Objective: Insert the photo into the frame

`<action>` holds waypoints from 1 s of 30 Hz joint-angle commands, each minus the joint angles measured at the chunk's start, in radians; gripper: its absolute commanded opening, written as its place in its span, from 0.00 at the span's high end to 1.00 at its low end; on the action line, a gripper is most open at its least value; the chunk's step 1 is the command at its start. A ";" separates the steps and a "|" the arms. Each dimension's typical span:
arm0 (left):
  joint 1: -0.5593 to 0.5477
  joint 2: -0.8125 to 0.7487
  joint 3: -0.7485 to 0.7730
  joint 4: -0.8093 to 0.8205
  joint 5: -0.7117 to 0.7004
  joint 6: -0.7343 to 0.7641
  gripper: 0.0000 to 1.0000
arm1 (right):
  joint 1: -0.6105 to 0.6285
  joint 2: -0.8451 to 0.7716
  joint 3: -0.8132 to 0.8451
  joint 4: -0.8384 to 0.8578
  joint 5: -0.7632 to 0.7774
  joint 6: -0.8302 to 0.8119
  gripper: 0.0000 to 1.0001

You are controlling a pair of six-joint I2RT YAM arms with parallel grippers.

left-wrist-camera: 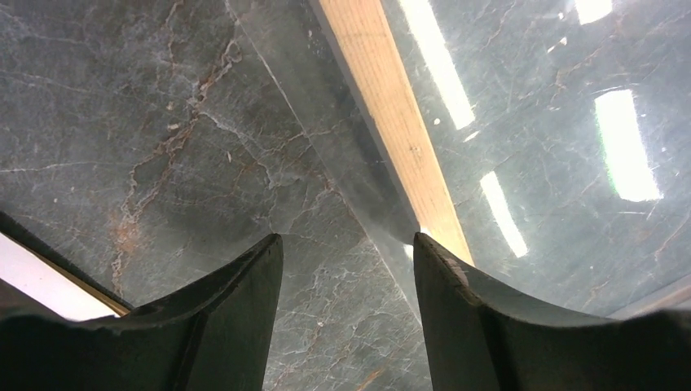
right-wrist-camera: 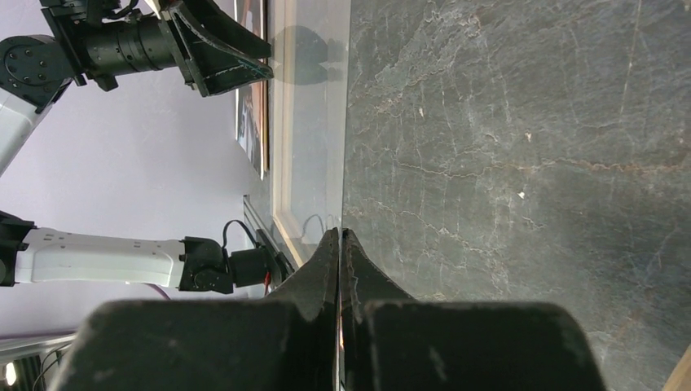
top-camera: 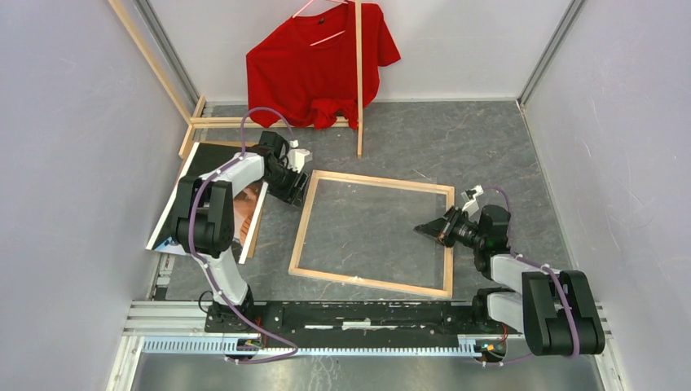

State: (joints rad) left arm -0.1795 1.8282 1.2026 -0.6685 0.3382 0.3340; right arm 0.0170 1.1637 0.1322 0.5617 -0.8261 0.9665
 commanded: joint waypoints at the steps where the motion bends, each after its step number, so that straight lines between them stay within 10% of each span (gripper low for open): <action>1: -0.016 0.014 0.039 0.031 -0.016 -0.038 0.33 | -0.012 0.011 -0.016 0.042 -0.019 -0.023 1.00; 30: -0.020 0.012 0.054 0.032 -0.039 -0.032 0.30 | -0.075 0.097 -0.018 0.132 -0.022 0.012 1.00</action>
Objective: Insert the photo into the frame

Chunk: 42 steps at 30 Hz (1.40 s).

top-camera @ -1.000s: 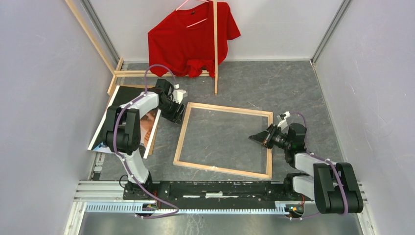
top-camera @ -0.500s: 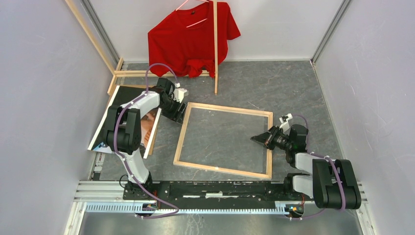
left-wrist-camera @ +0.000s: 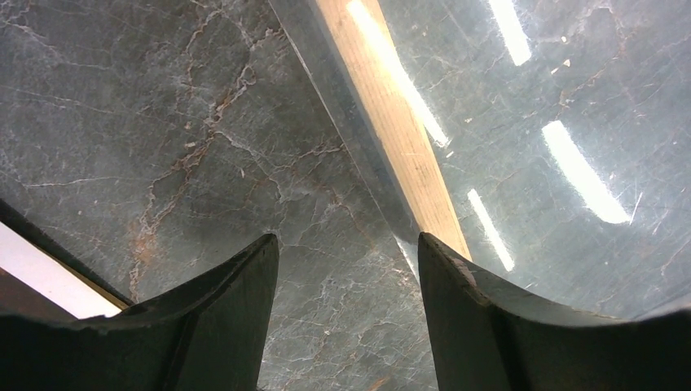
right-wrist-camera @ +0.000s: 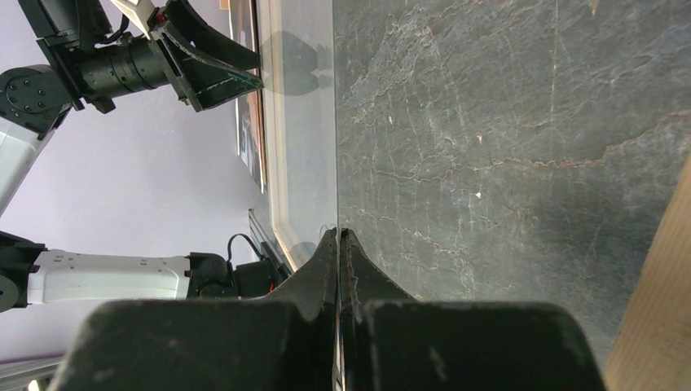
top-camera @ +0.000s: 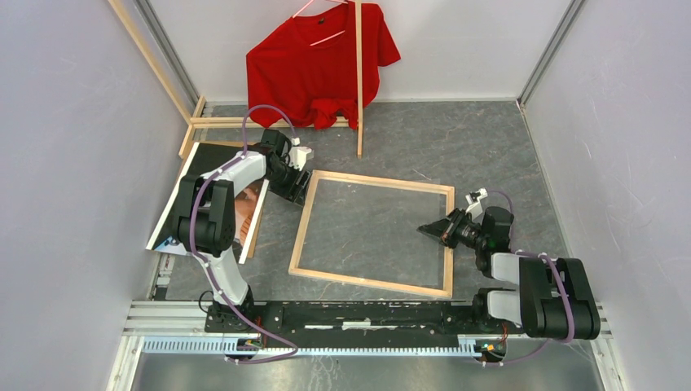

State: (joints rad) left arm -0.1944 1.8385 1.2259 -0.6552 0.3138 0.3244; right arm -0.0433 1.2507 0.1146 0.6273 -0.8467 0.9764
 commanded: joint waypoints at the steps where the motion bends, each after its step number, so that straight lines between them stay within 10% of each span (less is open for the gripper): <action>1: -0.005 0.002 0.030 0.018 -0.015 -0.022 0.29 | -0.017 0.012 -0.001 0.069 -0.003 0.002 1.00; 42: -0.005 -0.044 0.017 0.012 -0.019 -0.007 0.19 | -0.105 0.010 0.035 -0.037 -0.037 -0.091 1.00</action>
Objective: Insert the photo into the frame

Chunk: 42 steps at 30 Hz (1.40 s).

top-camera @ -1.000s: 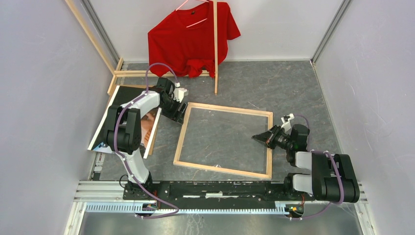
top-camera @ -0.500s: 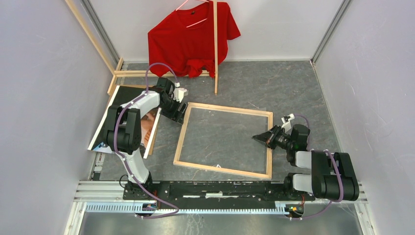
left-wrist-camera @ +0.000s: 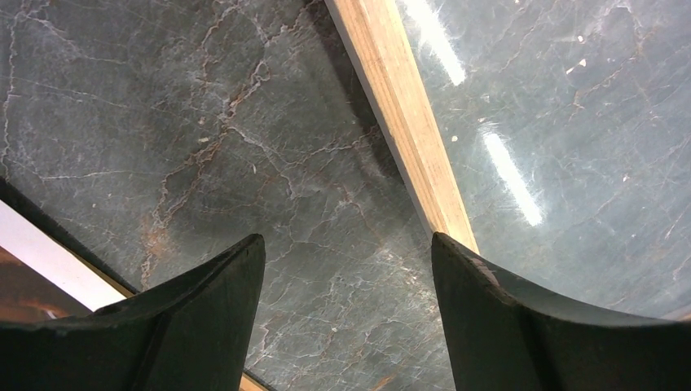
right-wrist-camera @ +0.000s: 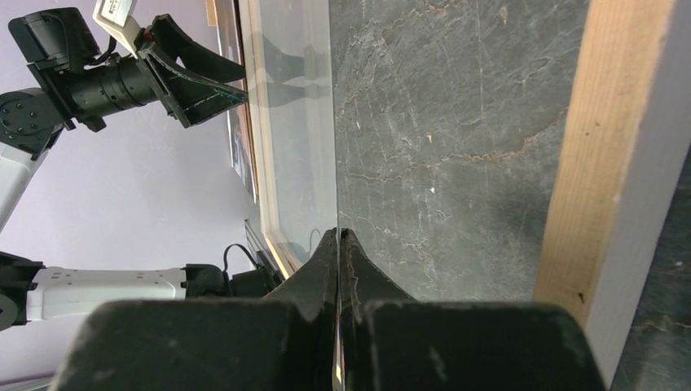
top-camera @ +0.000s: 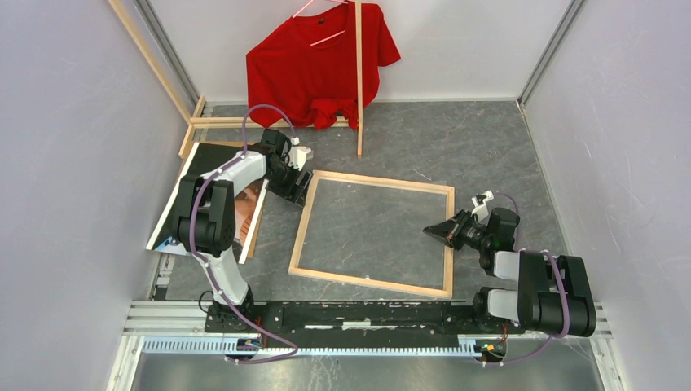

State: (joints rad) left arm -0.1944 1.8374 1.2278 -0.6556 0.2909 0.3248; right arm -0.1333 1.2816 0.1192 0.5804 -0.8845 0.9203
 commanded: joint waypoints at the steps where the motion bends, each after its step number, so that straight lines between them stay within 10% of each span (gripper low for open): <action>1: -0.005 -0.043 0.015 0.013 0.004 -0.008 0.19 | -0.017 -0.021 0.032 0.009 0.001 -0.036 1.00; 42: -0.005 -0.014 0.024 0.012 -0.002 0.000 0.22 | -0.067 -0.047 0.051 -0.046 -0.016 -0.062 1.00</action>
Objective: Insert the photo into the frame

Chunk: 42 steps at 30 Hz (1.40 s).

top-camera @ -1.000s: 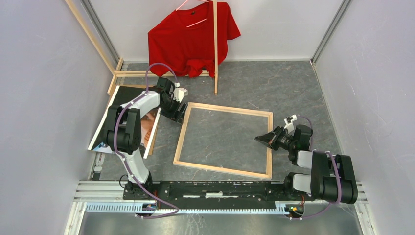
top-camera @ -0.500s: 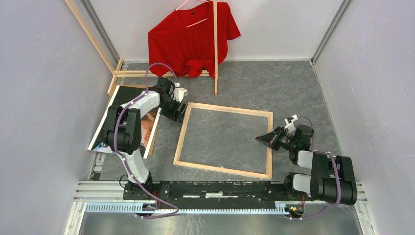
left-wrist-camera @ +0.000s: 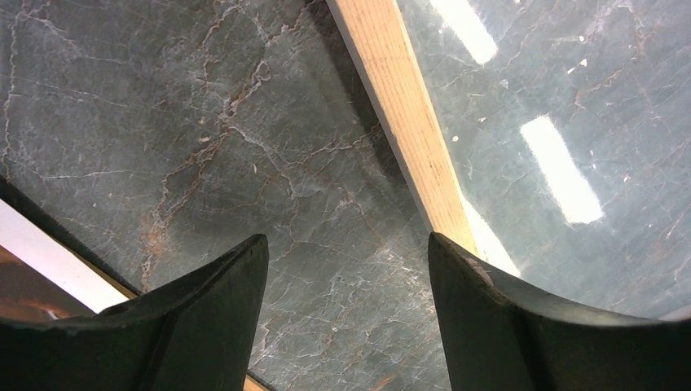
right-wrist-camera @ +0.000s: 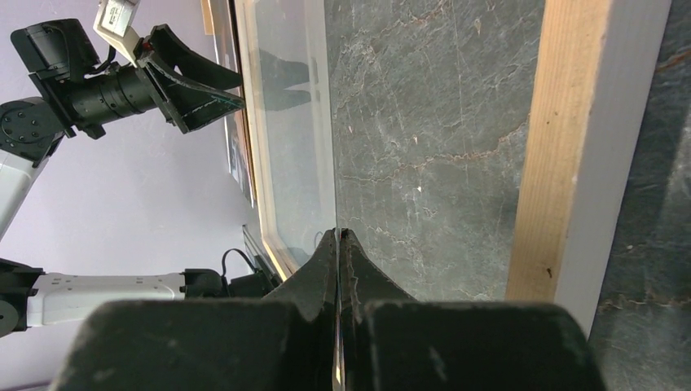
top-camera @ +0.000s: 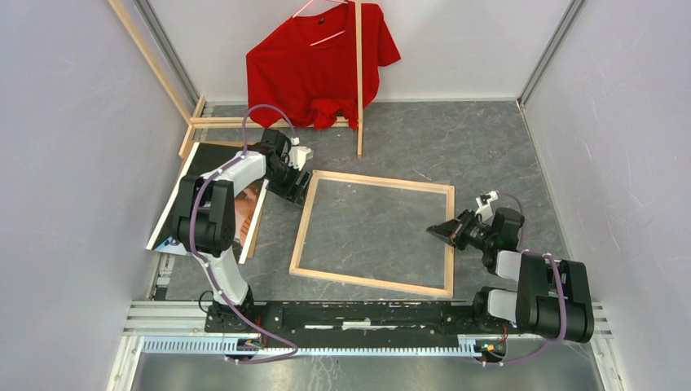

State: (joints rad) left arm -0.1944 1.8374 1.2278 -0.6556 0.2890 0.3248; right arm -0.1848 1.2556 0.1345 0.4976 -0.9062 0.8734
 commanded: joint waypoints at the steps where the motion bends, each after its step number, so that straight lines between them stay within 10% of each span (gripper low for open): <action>1: -0.005 -0.013 0.024 0.012 0.000 0.000 0.22 | -0.016 -0.022 0.037 0.036 0.006 -0.015 1.00; 37: -0.041 0.060 -0.001 0.033 0.006 0.011 0.28 | 0.021 -0.028 -0.021 0.179 0.043 0.039 0.99; 42: -0.041 0.053 -0.004 0.034 -0.005 0.014 0.28 | 0.025 -0.057 0.080 -0.124 0.086 -0.158 0.64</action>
State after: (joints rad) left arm -0.2234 1.8675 1.2297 -0.6388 0.2703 0.3256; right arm -0.1677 1.2270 0.1200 0.5777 -0.8616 0.8845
